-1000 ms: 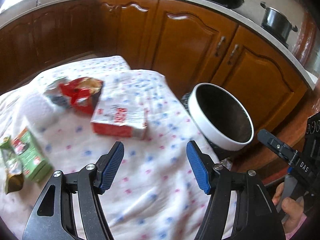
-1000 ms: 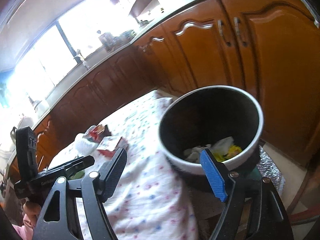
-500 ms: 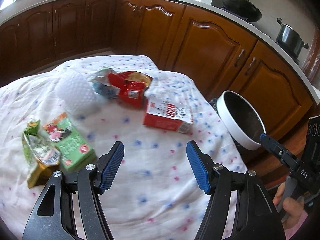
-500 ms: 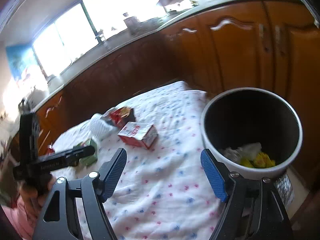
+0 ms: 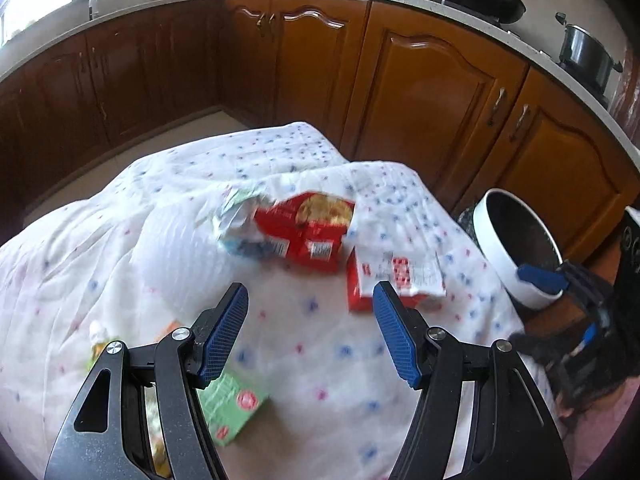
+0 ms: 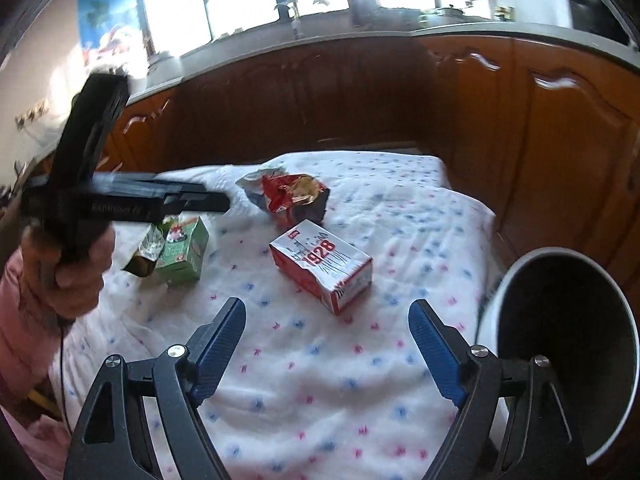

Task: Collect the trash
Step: 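Grasp the white-and-red milk carton with the right tool and lift it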

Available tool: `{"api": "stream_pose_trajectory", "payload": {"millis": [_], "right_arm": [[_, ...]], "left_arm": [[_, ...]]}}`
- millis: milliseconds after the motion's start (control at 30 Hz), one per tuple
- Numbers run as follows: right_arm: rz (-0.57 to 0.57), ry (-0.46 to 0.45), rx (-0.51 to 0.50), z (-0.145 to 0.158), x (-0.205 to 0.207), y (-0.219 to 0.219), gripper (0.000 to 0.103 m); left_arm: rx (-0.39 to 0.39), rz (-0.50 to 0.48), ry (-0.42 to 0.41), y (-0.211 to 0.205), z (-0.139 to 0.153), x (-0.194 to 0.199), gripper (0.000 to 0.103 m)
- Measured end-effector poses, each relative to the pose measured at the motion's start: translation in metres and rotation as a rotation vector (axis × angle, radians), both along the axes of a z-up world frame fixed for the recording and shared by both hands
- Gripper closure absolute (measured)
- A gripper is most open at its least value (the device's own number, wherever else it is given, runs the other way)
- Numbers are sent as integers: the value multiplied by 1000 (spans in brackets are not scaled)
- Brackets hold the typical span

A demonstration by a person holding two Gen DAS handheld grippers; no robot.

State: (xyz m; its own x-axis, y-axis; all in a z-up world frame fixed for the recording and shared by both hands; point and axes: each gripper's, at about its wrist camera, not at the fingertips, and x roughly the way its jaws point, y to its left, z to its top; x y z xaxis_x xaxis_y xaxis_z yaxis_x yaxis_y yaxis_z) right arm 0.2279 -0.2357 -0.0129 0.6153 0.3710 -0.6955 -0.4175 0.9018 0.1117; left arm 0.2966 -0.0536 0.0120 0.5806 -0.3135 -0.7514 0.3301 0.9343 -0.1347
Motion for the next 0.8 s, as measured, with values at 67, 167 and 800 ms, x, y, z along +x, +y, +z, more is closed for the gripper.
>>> {"api": "stream_pose_trajectory", "payload": {"millis": [67,167,800], "right_arm": [[28,7,-21,-3,8,5,17],[66,14,-66,-9,24,12,17],[-32,127,-9,-40,17,-26,53]], "left_arm": [[-10,2,11,-6,2,11,37],[-8,29,37,-14,1,32,37],[31,75,99,-37,-23,63,37]]}}
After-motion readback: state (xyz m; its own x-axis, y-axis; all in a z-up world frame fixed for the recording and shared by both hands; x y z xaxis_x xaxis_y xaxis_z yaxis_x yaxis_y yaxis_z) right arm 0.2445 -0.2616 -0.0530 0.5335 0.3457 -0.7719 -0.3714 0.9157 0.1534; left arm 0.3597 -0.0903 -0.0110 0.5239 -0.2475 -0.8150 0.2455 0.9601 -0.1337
